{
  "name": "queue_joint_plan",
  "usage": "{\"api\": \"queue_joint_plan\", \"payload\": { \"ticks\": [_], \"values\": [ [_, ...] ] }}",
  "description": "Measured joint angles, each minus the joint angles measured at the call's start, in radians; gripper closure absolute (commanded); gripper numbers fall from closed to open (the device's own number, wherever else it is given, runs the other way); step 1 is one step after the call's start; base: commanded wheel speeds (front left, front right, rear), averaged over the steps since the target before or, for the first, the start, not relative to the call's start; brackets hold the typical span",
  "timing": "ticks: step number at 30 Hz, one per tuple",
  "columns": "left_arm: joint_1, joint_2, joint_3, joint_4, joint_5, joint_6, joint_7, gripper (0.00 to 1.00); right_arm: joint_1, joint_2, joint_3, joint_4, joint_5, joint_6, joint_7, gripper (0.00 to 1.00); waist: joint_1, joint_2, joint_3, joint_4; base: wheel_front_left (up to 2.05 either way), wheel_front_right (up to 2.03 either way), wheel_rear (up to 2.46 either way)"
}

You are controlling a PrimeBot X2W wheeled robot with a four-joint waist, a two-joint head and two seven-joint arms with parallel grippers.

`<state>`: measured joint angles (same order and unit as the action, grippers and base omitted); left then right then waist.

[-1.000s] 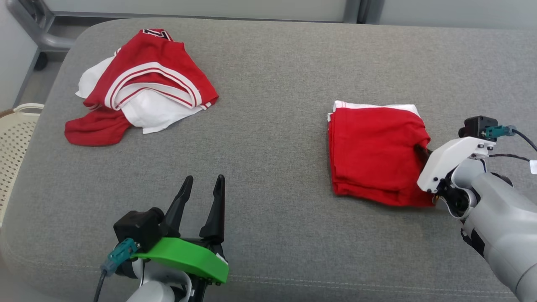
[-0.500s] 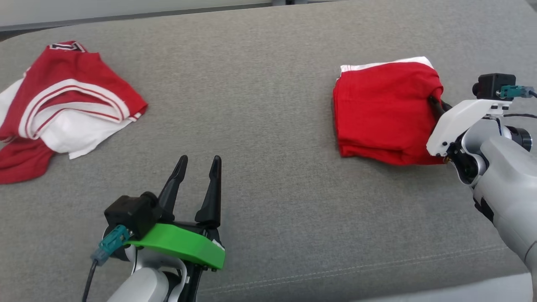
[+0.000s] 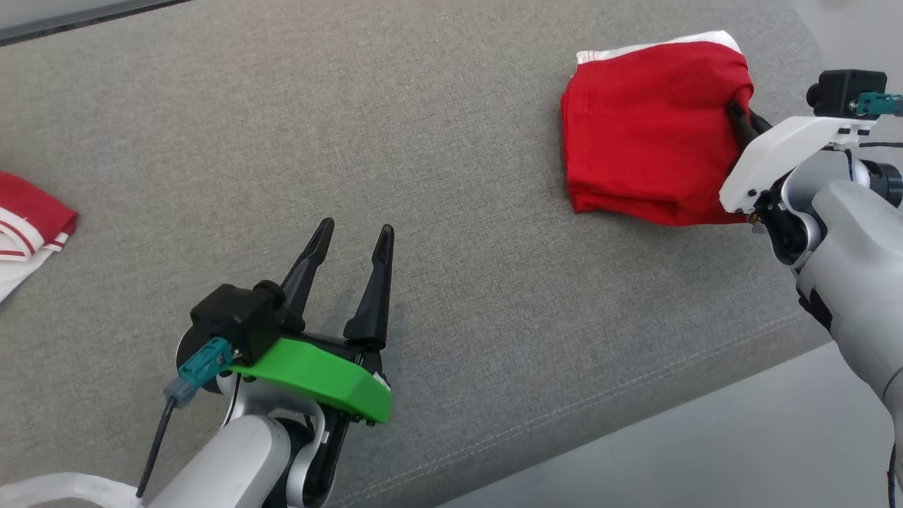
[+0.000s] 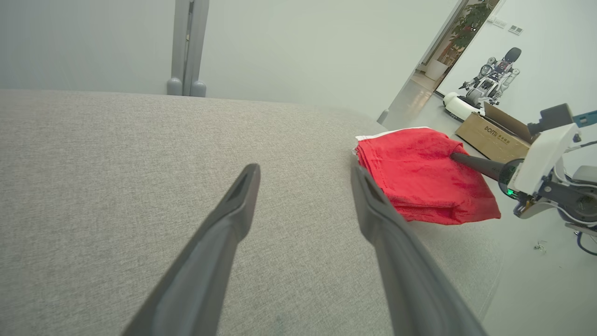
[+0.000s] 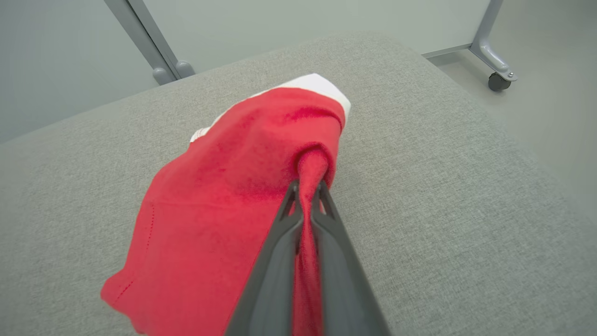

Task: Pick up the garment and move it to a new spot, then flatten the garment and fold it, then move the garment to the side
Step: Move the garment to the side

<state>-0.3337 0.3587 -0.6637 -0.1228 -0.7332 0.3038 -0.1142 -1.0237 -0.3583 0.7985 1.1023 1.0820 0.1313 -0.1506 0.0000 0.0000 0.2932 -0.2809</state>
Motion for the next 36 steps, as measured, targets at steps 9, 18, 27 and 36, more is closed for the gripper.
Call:
{"api": "queue_joint_plan", "payload": {
  "ticks": [9, 18, 27, 36],
  "values": [
    [-0.07, 0.016, -0.021, -0.048, 0.043, -0.005, 0.039, 0.0, -0.15, -0.073, 0.022, 0.036, -0.027, 0.0, -0.015, 1.0, 0.0001, 0.0001, 0.122, -0.015, 0.0, 0.0, 0.0],
    [-0.116, 0.032, -0.037, -0.121, 0.088, 0.015, 0.075, 0.0, -0.235, -0.165, 0.027, 0.11, -0.049, 0.0, -0.039, 1.0, 0.0001, 0.0, 0.208, 0.046, 0.0, 0.0, 0.0],
    [-0.128, 0.039, -0.055, -0.16, 0.108, 0.031, 0.103, 0.0, -0.264, -0.207, 0.065, 0.166, -0.123, 0.0, -0.077, 1.0, 0.0001, 0.0, 0.245, 0.109, 0.0, 0.0, 0.0],
    [-0.125, 0.048, -0.061, -0.167, 0.109, 0.044, 0.113, 0.0, -0.26, -0.272, 0.054, 0.185, -0.211, 0.0, -0.107, 0.0, 0.0001, 0.0, 0.221, 0.12, 0.0, 0.0, 0.0]
  ]
}}
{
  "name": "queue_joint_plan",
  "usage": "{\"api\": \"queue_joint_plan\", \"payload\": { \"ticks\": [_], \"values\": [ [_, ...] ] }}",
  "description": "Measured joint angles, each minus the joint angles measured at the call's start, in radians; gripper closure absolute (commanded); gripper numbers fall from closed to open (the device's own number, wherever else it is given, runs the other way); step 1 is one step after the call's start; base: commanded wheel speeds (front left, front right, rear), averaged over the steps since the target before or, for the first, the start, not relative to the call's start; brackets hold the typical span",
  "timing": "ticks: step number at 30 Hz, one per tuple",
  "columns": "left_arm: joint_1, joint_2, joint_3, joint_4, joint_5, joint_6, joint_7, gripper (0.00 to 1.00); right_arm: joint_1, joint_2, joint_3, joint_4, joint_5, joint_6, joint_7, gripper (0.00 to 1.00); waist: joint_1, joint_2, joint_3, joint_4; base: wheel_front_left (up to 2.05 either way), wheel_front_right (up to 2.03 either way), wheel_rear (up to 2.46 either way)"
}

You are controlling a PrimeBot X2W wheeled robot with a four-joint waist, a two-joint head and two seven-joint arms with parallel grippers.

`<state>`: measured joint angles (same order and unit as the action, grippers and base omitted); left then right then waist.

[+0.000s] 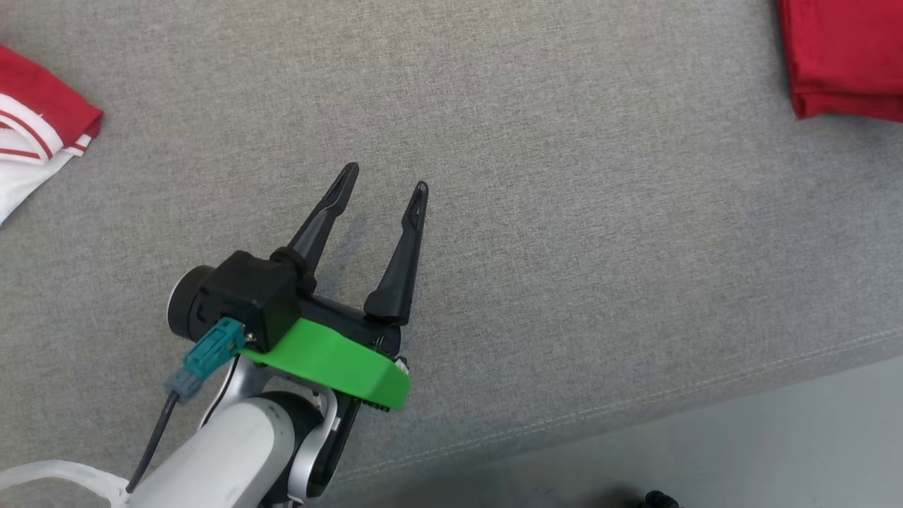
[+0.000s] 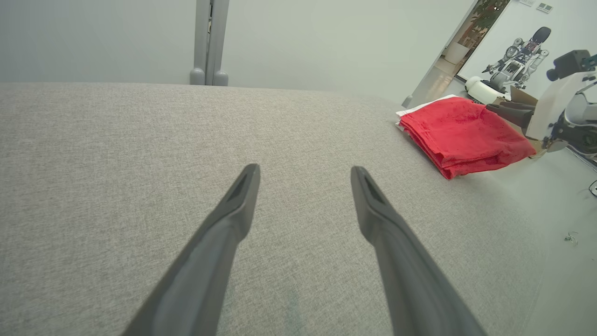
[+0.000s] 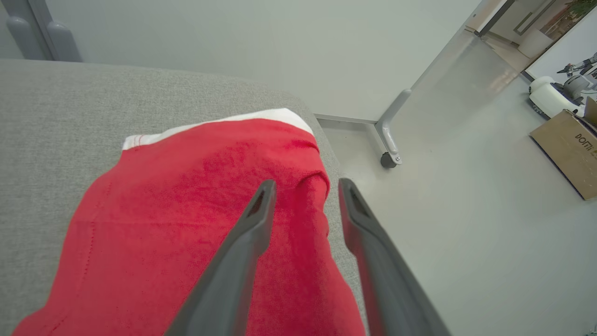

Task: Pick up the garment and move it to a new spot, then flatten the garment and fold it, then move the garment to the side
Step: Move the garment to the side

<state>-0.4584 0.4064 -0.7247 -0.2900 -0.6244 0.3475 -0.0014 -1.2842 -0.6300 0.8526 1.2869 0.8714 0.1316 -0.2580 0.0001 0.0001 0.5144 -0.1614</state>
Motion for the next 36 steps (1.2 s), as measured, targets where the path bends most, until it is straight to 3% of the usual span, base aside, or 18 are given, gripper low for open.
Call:
{"api": "queue_joint_plan", "payload": {
  "ticks": [4, 19, 24, 36],
  "values": [
    [0.009, 0.006, -0.001, -0.003, 0.0, 0.005, 0.002, 0.0, 0.013, -0.024, -0.033, 0.002, -0.053, 0.0, -0.004, 0.0, 0.0, 0.0, -0.01, -0.007, 0.0, 0.0, 0.0],
    [0.019, 0.005, 0.016, 0.037, -0.021, 0.004, -0.03, 0.0, 0.096, 0.052, -0.196, -0.04, -0.16, 0.0, -0.004, 0.0, 0.0, 0.0, -0.073, -0.029, 0.0, 0.0, 0.0],
    [0.041, -0.017, 0.033, 0.096, -0.061, -0.013, -0.072, 0.0, 0.165, 0.054, -0.219, -0.102, -0.188, 0.0, -0.005, 0.0, -0.0001, 0.0, -0.133, -0.023, 0.0, 0.0, 0.0],
    [0.181, 0.002, 0.117, 0.244, -0.137, -0.002, -0.174, 0.0, 0.353, 0.111, -0.245, -0.241, -0.189, 0.0, -0.005, 0.0, -0.0002, 0.0, -0.347, 0.012, 0.0, 0.0, 0.0]
  ]
}}
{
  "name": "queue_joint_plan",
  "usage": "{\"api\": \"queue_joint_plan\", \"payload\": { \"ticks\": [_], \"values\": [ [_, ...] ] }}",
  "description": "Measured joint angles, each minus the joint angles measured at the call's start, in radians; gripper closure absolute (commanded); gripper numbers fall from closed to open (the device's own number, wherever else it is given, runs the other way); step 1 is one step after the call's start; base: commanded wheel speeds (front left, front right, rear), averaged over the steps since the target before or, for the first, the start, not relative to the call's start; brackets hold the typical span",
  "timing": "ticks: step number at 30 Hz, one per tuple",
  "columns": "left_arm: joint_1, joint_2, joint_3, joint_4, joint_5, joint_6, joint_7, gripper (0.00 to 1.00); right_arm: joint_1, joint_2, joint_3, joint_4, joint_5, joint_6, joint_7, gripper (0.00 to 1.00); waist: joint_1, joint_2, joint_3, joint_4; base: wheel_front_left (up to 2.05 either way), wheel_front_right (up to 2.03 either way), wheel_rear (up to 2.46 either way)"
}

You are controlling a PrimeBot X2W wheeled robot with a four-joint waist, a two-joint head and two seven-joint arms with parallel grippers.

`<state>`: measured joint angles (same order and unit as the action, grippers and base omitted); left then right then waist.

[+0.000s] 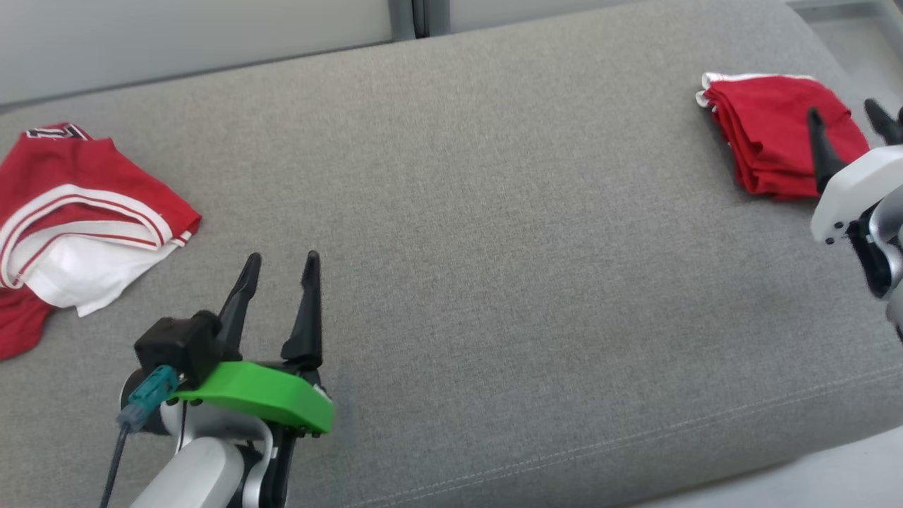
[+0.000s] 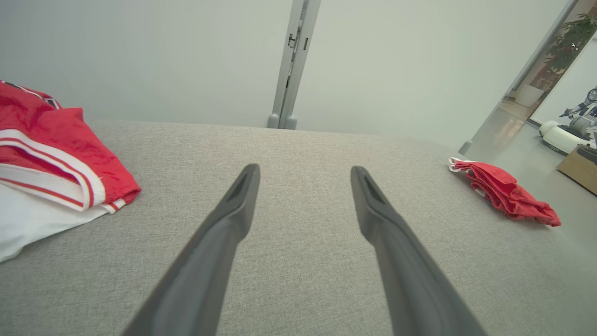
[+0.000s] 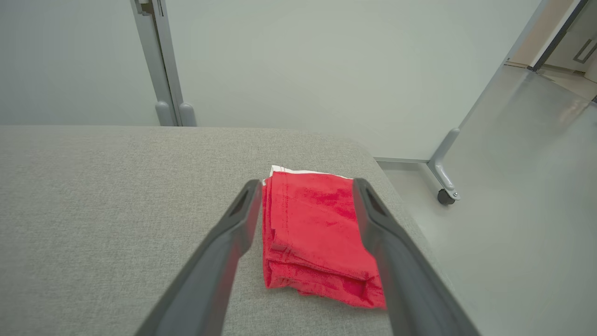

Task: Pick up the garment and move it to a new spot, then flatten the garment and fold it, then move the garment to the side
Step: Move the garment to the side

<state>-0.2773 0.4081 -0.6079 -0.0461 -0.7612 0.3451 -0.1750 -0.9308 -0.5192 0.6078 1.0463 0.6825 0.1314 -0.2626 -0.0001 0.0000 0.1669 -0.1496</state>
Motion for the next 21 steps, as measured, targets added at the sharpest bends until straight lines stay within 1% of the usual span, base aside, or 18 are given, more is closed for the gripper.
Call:
{"api": "queue_joint_plan", "payload": {
  "ticks": [2, 3, 6, 11, 15, 21],
  "values": [
    [0.033, 0.013, 0.026, 0.012, -0.023, 0.002, -0.013, 0.0, 0.027, 0.026, -0.008, -0.011, 0.002, 0.0, 0.0, 0.0, 0.0, 0.0, -0.038, 0.005, 0.0, 0.0, 0.0],
    [0.033, 0.013, 0.026, 0.012, -0.023, 0.002, -0.013, 0.0, 0.027, 0.026, -0.008, -0.011, 0.002, 0.0, 0.0, 0.0, 0.0, 0.0, -0.038, 0.005, 0.0, 0.0, 0.0],
    [0.083, 0.034, 0.058, 0.027, -0.054, 0.002, -0.029, 0.0, 0.068, 0.067, -0.018, -0.028, 0.002, 0.0, 0.0, 0.0, 0.0, 0.0, -0.091, 0.013, 0.0, 0.0, 0.0],
    [0.148, 0.058, 0.105, 0.045, -0.094, -0.001, -0.044, 0.0, 0.138, 0.119, -0.079, -0.087, 0.027, 0.0, 0.0, 0.0, 0.0, 0.0, -0.16, 0.026, 0.0, 0.0, 0.0],
    [0.196, 0.08, 0.125, 0.062, -0.108, -0.002, -0.051, 0.0, 0.206, 0.155, -0.118, -0.154, -0.006, 0.0, 0.0, 0.0, 0.0, 0.0, -0.196, 0.04, 0.0, 0.0, 0.0],
    [0.249, 0.089, 0.154, 0.074, -0.117, 0.009, -0.063, 0.0, 0.317, 0.2, -0.213, -0.261, -0.082, 0.0, 0.0, 0.0, 0.0, 0.0, -0.223, 0.068, 0.0, 0.0, 0.0]
  ]
}}
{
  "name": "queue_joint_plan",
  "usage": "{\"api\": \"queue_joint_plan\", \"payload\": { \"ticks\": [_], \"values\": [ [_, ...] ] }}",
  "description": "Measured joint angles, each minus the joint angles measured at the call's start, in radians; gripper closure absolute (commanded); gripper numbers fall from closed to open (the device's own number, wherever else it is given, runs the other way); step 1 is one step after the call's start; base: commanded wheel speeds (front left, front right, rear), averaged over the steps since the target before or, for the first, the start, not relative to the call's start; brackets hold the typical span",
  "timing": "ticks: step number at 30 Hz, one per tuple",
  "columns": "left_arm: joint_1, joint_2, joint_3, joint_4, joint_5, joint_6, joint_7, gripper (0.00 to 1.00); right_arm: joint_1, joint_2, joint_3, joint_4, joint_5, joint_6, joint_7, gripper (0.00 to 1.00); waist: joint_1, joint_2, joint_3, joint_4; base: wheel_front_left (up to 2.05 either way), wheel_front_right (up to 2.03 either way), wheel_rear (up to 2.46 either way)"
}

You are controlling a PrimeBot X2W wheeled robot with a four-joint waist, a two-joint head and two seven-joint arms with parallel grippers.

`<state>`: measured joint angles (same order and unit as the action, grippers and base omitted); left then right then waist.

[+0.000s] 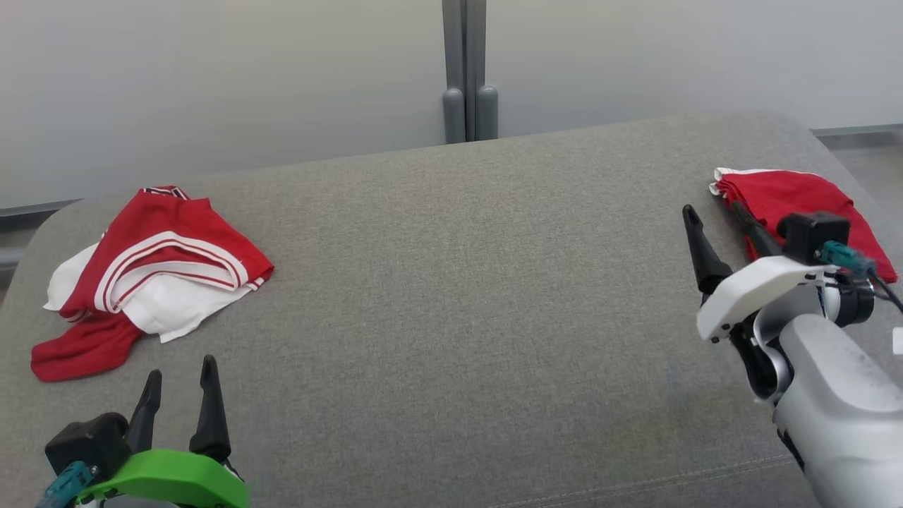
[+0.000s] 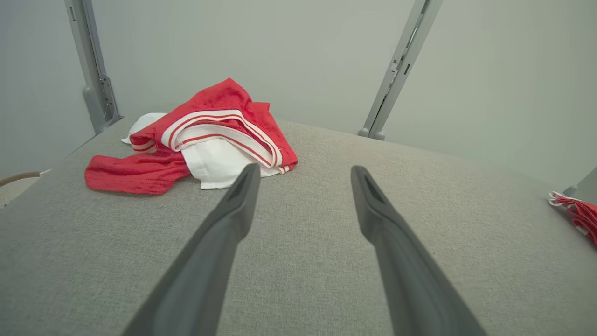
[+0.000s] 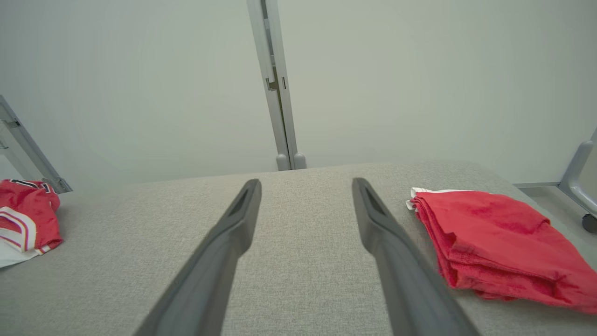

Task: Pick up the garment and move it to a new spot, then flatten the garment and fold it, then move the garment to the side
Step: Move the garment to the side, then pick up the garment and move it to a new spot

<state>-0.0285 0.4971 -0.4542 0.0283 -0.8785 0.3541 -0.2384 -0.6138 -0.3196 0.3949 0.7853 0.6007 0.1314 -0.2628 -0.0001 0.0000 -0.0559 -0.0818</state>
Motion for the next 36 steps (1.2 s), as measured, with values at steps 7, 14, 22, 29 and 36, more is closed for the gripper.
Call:
{"api": "queue_joint_plan", "payload": {
  "ticks": [7, 14, 22, 29, 36],
  "values": [
    [0.077, 0.008, 0.029, -0.012, -0.008, 0.016, -0.009, 0.0, 0.179, 0.089, -0.139, -0.167, -0.13, 0.0, 0.003, 0.0, 0.0, 0.0, -0.02, 0.035, 0.0, 0.0, 0.0],
    [0.123, 0.009, 0.038, -0.022, -0.008, 0.023, -0.015, 0.0, 0.362, 0.197, -0.221, -0.377, -0.255, 0.0, 0.088, 0.0, 0.0, 0.0, -0.028, 0.058, 0.0, 0.0, 0.0],
    [0.14, -0.009, 0.026, -0.021, 0.002, 0.014, -0.018, 0.0, 0.521, 0.261, -0.285, -0.619, -0.348, 0.0, 0.187, 0.0, 0.0, 0.0, -0.026, 0.064, 0.0, 0.0, 0.0],
    [0.135, -0.029, 0.011, -0.026, 0.024, 0.002, -0.019, 0.0, 0.574, 0.269, -0.293, -0.72, -0.345, 0.0, 0.231, 0.0, 0.0, 0.0, -0.019, 0.055, 0.0, 0.0, 0.0],
    [0.118, -0.036, -0.003, -0.026, 0.047, -0.002, -0.019, 0.0, 0.591, 0.269, -0.302, -0.739, -0.339, 0.0, 0.241, 0.0, 0.0, 0.0, -0.024, 0.061, 0.0, 0.0, 0.0]
  ]
}}
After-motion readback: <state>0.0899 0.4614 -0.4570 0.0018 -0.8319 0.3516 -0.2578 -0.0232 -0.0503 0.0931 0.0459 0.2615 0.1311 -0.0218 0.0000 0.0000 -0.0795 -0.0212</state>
